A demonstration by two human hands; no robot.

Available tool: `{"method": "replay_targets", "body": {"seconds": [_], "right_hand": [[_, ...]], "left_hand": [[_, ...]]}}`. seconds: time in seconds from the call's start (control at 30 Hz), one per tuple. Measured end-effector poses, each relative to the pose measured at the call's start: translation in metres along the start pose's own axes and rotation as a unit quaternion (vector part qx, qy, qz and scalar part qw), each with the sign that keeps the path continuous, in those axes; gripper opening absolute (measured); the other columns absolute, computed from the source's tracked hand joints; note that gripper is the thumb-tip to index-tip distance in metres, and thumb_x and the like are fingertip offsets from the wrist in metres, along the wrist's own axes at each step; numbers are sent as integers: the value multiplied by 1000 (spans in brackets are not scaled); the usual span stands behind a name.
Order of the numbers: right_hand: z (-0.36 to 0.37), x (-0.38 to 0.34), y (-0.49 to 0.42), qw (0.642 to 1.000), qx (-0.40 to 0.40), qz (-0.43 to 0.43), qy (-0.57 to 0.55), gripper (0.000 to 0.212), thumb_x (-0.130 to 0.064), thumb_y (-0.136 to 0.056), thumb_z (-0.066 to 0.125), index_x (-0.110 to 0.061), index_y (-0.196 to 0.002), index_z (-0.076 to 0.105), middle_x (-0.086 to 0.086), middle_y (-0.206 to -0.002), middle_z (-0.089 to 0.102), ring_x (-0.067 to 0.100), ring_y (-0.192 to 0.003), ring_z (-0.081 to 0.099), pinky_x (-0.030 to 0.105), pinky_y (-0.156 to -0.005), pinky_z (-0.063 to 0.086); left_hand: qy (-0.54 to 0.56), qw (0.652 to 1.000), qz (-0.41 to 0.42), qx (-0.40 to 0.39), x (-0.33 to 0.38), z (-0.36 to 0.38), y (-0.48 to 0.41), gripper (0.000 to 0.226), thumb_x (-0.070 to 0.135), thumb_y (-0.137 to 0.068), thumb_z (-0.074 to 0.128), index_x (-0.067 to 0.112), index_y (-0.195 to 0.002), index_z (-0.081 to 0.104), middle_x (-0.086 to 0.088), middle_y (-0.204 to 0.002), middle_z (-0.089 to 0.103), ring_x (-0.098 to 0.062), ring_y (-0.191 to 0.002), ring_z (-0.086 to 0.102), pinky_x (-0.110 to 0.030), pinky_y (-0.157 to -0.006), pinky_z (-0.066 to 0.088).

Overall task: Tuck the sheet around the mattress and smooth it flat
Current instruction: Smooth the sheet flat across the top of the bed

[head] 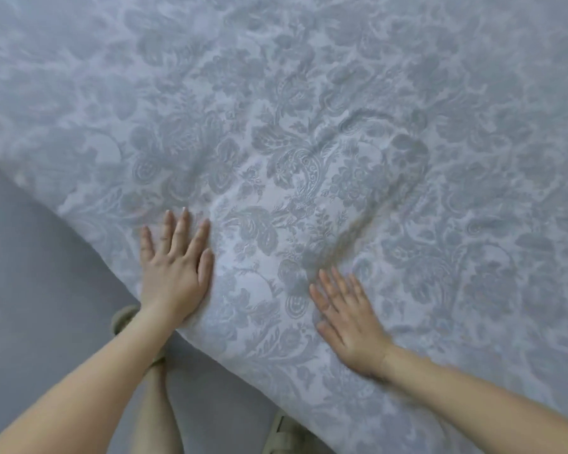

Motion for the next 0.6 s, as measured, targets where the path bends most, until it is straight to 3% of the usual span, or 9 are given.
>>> {"method": "replay_targets", "body": {"seconds": [0.07, 0.13, 0.2, 0.23, 0.33, 0.4, 0.5, 0.57, 0.6], "right_hand": [[-26, -11, -11, 997, -20, -80, -7, 56, -47, -101, 17, -19, -149, 23, 10, -154, 26, 28, -145, 14, 50, -114, 11], [-70, -6, -45, 995, 20, -95, -33, 53, -48, -100, 24, -20, -145, 31, 4, -149, 37, 20, -140, 30, 47, -115, 16], [-123, 12, -99, 992, 101, -20, -76, 56, -52, -98, 28, -21, -145, 30, -3, -146, 37, 15, -138, 34, 44, -116, 18], [-149, 26, -132, 983, 148, 43, -100, 58, -54, -97, 29, -22, -146, 28, -7, -147, 32, 13, -139, 30, 41, -117, 17], [-195, 66, -233, 945, 200, 219, -135, 54, -43, -100, 34, -26, -149, 20, -10, -155, 18, 9, -144, 15, 35, -118, 13], [-209, 87, -289, 923, 206, 292, -142, 54, -38, -101, 32, -22, -151, 18, -2, -158, 16, 13, -146, 14, 36, -118, 15], [-204, 102, -353, 886, 194, 387, -165, 55, -35, -102, 30, -14, -151, 15, 4, -159, 15, 18, -146, 15, 36, -117, 16], [-182, 70, -394, 887, 168, 406, -139, 57, -36, -102, 25, -8, -150, 14, 9, -159, 12, 21, -147, 11, 37, -119, 10], [-168, 34, -413, 906, 171, 372, -111, 60, -39, -101, 21, -6, -150, 13, 11, -159, 9, 21, -147, 7, 39, -119, 6]], "left_hand": [[11, 998, 68, 2, -3, -11, 16, 53, 44, -95, 25, 24, -143, 38, -8, -152, 32, -27, -144, 22, -48, -115, 8], [43, 990, 133, 31, -13, -41, 5, 42, 37, -93, 36, 20, -118, 65, -7, -128, 61, -31, -121, 55, -42, -97, 33], [75, 982, 155, 79, -33, -78, -32, 36, 30, -92, 40, 14, -94, 71, -6, -105, 70, -31, -95, 66, -37, -79, 42], [69, 980, 150, 109, -45, -97, -57, 33, 28, -90, 43, 12, -92, 72, -8, -104, 71, -32, -93, 66, -37, -77, 45], [22, 980, 106, 164, -79, -148, -154, 34, 28, -90, 49, 12, -115, 66, -18, -128, 59, -38, -119, 55, -47, -97, 41], [4, 990, 71, 122, -102, -165, -221, 45, 35, -97, 38, 19, -139, 44, -15, -151, 34, -36, -140, 27, -51, -114, 18], [-57, 995, 32, 73, -158, -161, -290, 54, 46, -98, 19, 30, -150, 13, -6, -160, 5, -29, -147, 0, -59, -114, -2], [-40, 997, -8, 58, -219, -140, -295, 56, 50, -97, 13, 32, -150, 12, -3, -160, 4, -25, -147, -2, -62, -112, -6], [-24, 997, -30, 62, -250, -128, -283, 57, 51, -96, 11, 32, -150, 15, -2, -160, 7, -23, -147, 0, -61, -113, -7]]}}
Point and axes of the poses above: each hand's wrist, its own y-axis away from the middle knuckle, its own z-axis out of the palm, x = y × z, the point moved 7 cm from there along -y, towards the middle knuckle
